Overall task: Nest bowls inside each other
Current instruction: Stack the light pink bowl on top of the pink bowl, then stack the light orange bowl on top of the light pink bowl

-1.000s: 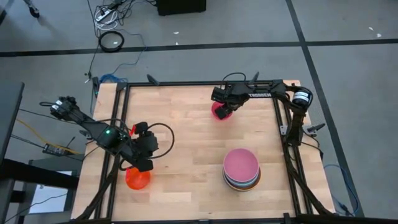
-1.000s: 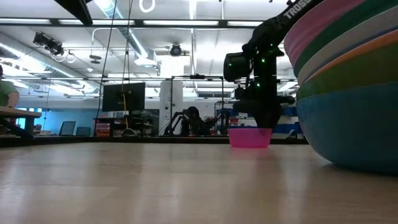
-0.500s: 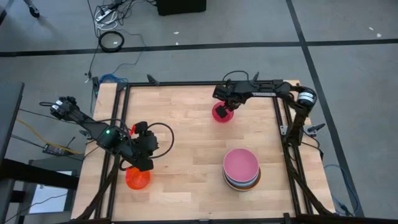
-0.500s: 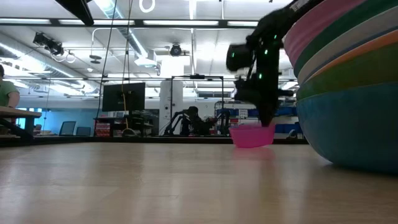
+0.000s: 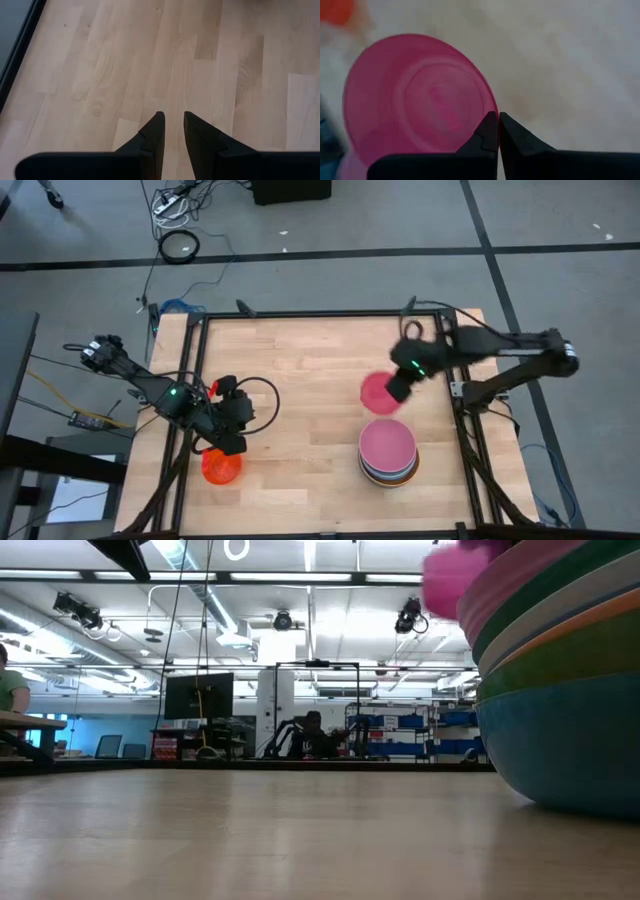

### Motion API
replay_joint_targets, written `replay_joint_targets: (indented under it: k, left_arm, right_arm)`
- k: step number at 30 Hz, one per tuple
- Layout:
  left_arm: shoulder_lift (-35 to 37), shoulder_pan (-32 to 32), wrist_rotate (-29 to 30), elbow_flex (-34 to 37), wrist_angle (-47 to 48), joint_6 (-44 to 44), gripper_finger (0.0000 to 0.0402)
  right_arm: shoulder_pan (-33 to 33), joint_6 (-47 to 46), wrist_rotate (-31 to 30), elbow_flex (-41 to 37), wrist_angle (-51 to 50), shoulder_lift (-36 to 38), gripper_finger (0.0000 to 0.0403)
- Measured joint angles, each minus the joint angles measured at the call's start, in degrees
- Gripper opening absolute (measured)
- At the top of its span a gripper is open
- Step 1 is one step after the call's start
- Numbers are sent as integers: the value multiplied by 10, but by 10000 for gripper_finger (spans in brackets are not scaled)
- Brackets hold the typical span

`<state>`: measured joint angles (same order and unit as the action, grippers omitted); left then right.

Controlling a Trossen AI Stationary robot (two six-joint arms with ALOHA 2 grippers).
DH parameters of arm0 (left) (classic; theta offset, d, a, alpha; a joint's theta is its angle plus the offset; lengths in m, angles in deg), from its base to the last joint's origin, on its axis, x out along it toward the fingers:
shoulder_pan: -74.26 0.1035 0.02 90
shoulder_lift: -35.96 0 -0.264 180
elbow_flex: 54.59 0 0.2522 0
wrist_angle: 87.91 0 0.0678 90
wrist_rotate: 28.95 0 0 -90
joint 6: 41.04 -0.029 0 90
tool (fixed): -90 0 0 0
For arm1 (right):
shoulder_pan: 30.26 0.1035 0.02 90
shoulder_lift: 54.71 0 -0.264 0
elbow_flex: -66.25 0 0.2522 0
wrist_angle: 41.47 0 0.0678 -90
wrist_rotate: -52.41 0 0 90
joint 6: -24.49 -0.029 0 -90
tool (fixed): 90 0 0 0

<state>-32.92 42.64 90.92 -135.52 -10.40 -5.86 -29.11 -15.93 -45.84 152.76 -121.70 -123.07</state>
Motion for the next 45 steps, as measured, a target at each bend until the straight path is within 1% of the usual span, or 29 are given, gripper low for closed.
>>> replay_joint_targets:
  k: [2, 5, 7, 10, 16, 20, 23, 29, 33, 35, 37, 41, 45]
  left_arm:
    - [0, 0, 0, 0, 0, 0, 80]
    - [0, 0, 0, 0, -1, 0, 80]
    - [0, 0, 0, 0, -1, 0, 80]
    - [0, 0, 0, 0, -1, 0, 80]
    - [0, 0, 0, 0, -1, 0, 80]
    - [0, 0, 0, 0, -1, 0, 80]
    - [0, 0, 0, 0, -1, 0, 80]
    - [0, 0, 0, 0, -1, 0, 80]
    - [0, 0, 0, 0, -1, 4, 80]
    - [0, 0, -3, 0, 1, 10, 80]
    - [0, 0, -23, 0, 10, 16, 80]
    - [0, -3, -91, 0, 35, 46, 80]
    - [-1, -17, -147, 0, 34, 62, 80]
  right_arm:
    - [60, -56, 3, 0, -16, 17, 0]
    - [142, -134, -8, 0, -36, 18, 0]
    - [184, -172, -15, 0, -41, 4, 0]
    - [222, -207, -16, 0, -39, -29, 0]
    - [246, -225, -12, 0, -39, -95, 0]
    - [247, -223, -8, 0, -39, -111, 10]
    - [246, -221, 5, 0, -39, -111, 36]
    - [248, -244, 20, 0, -38, -95, 108]
    - [252, -258, 17, 0, -37, -73, 141]
    - [260, -262, -9, 0, -37, -56, 148]
    - [275, -266, -58, 0, -37, -38, 149]
    - [322, -269, -186, 0, -43, -5, 144]
    - [372, -269, -312, 0, -43, 6, 138]
